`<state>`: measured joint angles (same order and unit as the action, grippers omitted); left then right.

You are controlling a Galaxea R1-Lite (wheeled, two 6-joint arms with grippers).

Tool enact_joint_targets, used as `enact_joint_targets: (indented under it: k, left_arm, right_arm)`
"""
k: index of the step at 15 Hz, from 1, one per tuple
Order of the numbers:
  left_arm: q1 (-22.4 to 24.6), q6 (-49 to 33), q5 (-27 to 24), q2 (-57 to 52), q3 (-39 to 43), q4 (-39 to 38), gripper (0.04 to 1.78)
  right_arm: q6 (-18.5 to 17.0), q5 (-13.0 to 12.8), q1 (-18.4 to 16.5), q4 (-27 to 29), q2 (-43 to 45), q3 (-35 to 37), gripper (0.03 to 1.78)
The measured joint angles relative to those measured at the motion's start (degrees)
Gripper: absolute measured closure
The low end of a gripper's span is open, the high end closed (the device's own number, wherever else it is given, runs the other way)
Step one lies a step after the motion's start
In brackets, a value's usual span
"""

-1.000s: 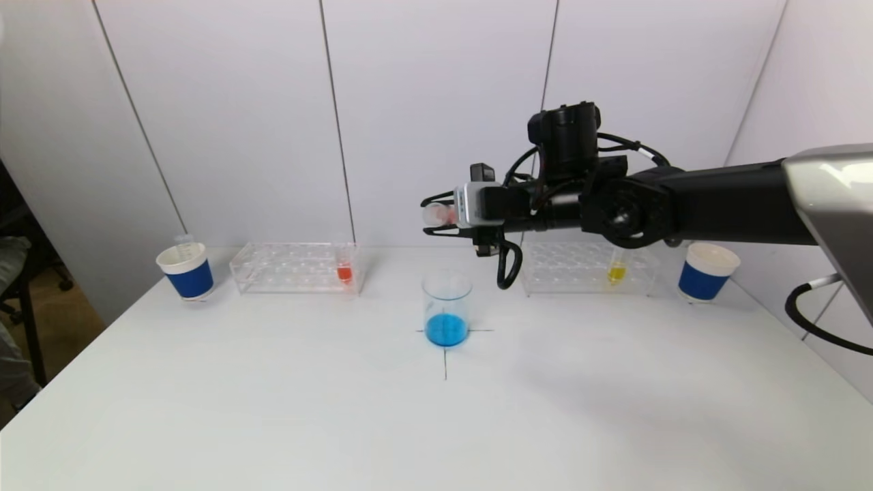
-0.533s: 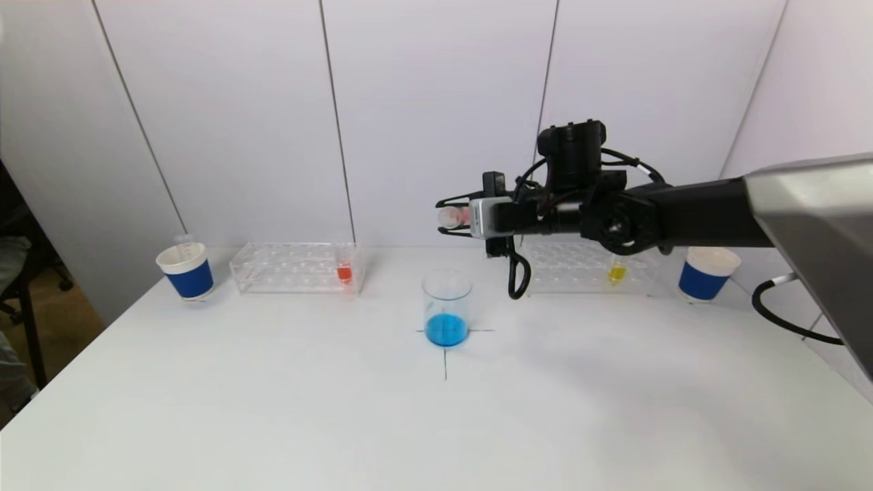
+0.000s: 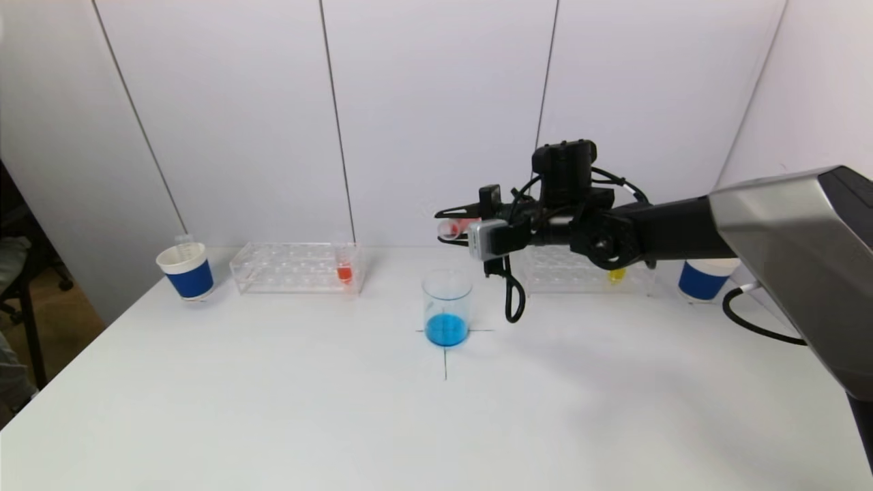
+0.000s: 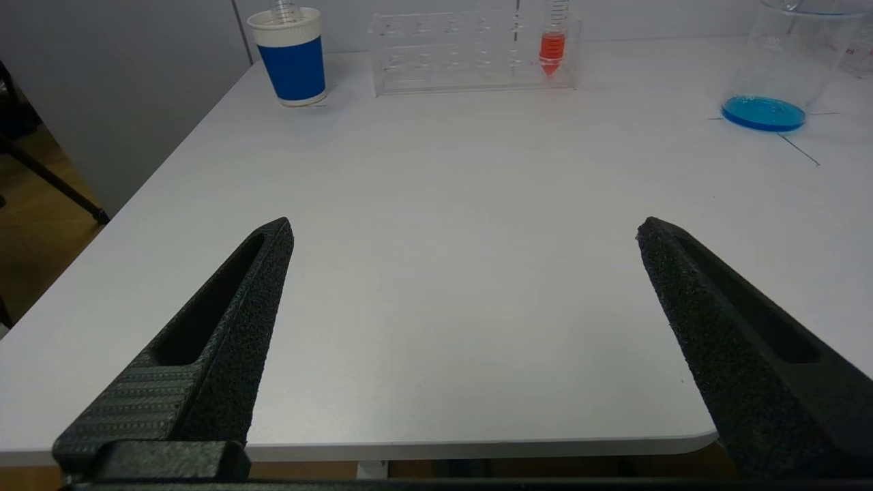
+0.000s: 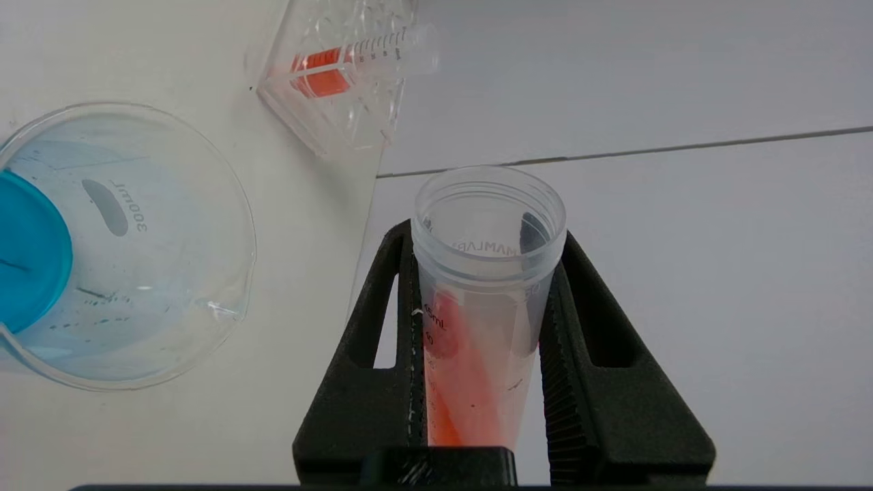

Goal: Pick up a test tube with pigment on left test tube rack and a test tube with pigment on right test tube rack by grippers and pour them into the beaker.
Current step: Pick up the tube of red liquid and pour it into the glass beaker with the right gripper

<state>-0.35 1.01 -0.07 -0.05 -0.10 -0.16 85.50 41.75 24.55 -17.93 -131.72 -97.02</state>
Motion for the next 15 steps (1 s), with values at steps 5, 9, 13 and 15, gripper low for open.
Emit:
enact_joint_targets:
  k: [5, 9, 13, 15]
  left_arm:
    - [0.02, 0.0, -0.02, 0.0, 0.0, 0.0, 0.06]
    - [0.0, 0.0, -0.02, 0.0, 0.0, 0.0, 0.06]
    - [0.0, 0.02, -0.02, 0.0, 0.0, 0.0, 0.06]
    - [0.0, 0.04, -0.04, 0.0, 0.0, 0.0, 0.06]
  right_arm:
    - [1.54, 1.52, 0.0, -3.15, -1.38, 0.15, 1.28]
    - [3.91, 2.18, -0.57, -5.96, -1.91, 1.16, 1.28]
    - [6.91, 2.34, -1.02, -8.06, -2.24, 2.1, 1.28]
    - [7.8, 2.36, -1.29, -9.96, -2.46, 3.01, 1.28]
